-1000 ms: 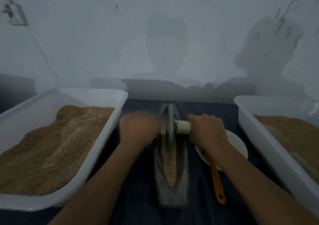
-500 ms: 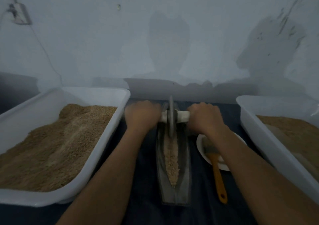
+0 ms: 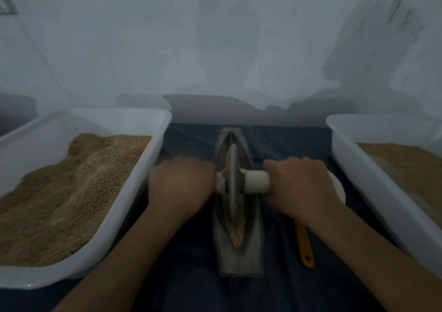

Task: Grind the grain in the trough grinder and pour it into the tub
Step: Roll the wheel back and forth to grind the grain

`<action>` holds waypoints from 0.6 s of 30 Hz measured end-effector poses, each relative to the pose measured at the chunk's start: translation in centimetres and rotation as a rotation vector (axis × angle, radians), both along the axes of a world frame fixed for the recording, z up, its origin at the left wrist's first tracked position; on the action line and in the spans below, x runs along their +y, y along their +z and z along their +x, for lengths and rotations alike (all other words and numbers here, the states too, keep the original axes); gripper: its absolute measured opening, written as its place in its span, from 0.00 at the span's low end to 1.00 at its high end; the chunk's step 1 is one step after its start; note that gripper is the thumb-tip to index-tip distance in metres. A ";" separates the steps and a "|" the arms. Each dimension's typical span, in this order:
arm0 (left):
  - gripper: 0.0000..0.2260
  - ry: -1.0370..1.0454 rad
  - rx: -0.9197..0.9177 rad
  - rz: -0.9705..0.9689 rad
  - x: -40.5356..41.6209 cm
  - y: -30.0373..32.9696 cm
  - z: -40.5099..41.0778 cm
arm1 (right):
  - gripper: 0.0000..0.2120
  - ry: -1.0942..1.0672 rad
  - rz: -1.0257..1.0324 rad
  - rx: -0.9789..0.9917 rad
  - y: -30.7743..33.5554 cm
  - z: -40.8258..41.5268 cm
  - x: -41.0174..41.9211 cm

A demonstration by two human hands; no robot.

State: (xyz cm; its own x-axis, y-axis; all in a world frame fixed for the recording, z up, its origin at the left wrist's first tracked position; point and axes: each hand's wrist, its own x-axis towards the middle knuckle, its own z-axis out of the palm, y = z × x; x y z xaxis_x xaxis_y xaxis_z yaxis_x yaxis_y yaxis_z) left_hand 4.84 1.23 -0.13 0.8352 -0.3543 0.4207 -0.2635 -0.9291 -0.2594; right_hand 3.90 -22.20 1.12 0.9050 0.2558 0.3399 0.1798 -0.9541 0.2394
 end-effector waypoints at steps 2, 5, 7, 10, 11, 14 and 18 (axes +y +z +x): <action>0.11 0.133 0.072 -0.112 -0.5 0.2 3.9 | 0.11 -0.039 0.041 0.042 0.7 3.5 0.6; 0.14 0.207 0.163 -0.344 -1.3 1.1 8.4 | 0.16 -0.095 0.052 0.139 2.1 7.7 1.0; 0.15 0.228 0.172 -0.394 -1.5 1.2 9.1 | 0.18 -0.107 0.047 0.143 2.3 8.5 1.2; 0.10 0.172 0.103 -0.233 -0.8 0.8 5.7 | 0.13 -0.074 0.047 0.065 1.5 5.9 1.2; 0.07 0.098 0.050 -0.134 -0.5 0.5 3.7 | 0.12 -0.055 0.048 0.044 1.0 4.5 1.1; 0.09 -0.085 -0.005 -0.075 0.2 0.1 -2.2 | 0.15 0.011 -0.001 0.000 0.3 -0.1 0.3; 0.17 0.043 -0.002 -0.046 0.7 -0.2 -3.8 | 0.15 0.017 -0.101 -0.017 0.9 -1.5 0.1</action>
